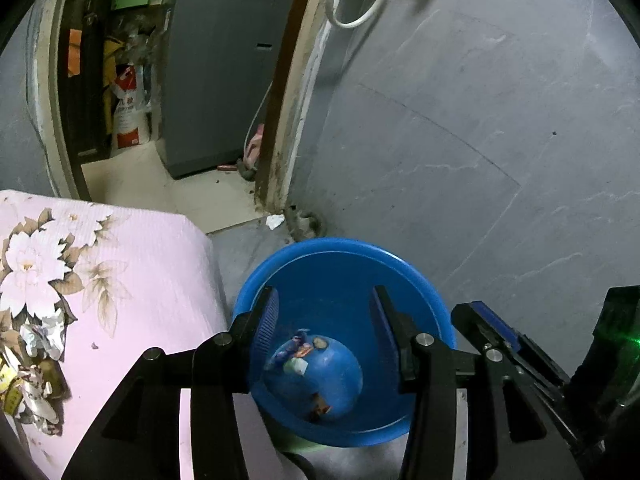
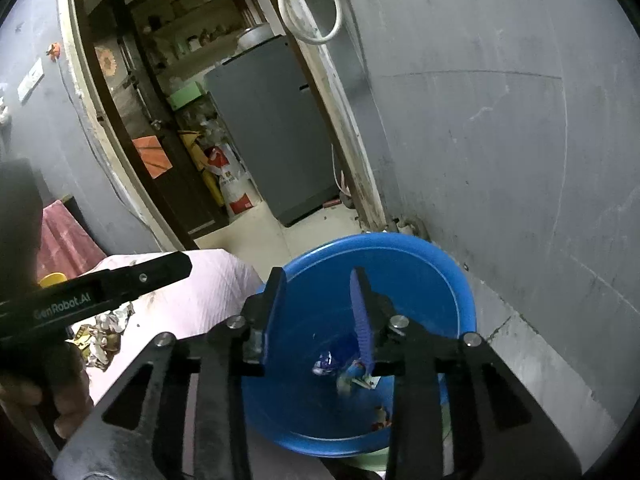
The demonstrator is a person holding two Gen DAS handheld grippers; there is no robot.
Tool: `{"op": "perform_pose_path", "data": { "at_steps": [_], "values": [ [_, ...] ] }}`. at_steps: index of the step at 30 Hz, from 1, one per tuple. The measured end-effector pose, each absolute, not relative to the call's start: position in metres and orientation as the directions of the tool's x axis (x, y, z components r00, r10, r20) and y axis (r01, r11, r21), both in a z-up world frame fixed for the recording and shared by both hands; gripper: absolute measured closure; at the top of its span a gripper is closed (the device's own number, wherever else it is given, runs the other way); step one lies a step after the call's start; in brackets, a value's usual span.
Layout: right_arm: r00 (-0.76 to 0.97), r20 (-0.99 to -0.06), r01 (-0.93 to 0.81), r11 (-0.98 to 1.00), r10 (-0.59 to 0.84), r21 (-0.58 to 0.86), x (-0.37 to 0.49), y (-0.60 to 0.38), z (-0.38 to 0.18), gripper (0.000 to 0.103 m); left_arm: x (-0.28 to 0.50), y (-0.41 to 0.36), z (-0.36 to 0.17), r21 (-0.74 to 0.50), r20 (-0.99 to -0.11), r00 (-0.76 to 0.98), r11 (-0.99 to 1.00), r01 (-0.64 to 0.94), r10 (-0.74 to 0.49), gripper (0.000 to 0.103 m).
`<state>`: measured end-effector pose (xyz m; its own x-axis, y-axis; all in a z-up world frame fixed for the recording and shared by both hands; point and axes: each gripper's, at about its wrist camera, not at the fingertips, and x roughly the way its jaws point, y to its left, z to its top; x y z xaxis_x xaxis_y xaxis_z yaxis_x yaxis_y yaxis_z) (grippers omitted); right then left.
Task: Collect trash
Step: 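Carry both wrappers over the blue bucket and open both grippers to drop them, then bring both tools back over the remaining trash on the table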
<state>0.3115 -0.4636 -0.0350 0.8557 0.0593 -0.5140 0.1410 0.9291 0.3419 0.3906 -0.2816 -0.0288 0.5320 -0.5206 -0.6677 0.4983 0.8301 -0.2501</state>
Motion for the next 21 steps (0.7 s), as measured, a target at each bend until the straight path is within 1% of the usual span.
{"op": "perform_pose_path", "data": {
  "at_steps": [7, 14, 16, 18, 21],
  "values": [
    [0.859, -0.509, 0.138, 0.928, 0.063, 0.347, 0.309, -0.463, -0.032, 0.04, 0.38, -0.276, -0.031, -0.231, -0.674, 0.544, 0.842, 0.488, -0.5, 0.061],
    [0.873, -0.484, 0.122, 0.932, 0.063, 0.342, 0.3, -0.454, -0.016, 0.037, 0.363, -0.259, -0.01, -0.226, -0.643, 0.583, 0.85, 0.476, -0.497, 0.061],
    [0.88, -0.47, 0.111, 0.935, 0.066, 0.338, 0.294, -0.449, -0.008, 0.036, 0.357, -0.25, -0.002, -0.219, -0.629, 0.603, 0.855, 0.47, -0.492, 0.059],
    [0.887, -0.458, 0.1, 0.938, 0.067, 0.332, 0.289, -0.443, -0.001, 0.034, 0.348, -0.239, 0.006, -0.216, -0.607, 0.629, 0.863, 0.457, -0.485, 0.053],
    [0.897, -0.435, 0.081, 0.942, 0.074, 0.327, 0.281, -0.431, 0.011, 0.03, 0.338, -0.219, 0.02, -0.218, -0.579, 0.661, 0.872, 0.439, -0.478, 0.052]
  ]
}}
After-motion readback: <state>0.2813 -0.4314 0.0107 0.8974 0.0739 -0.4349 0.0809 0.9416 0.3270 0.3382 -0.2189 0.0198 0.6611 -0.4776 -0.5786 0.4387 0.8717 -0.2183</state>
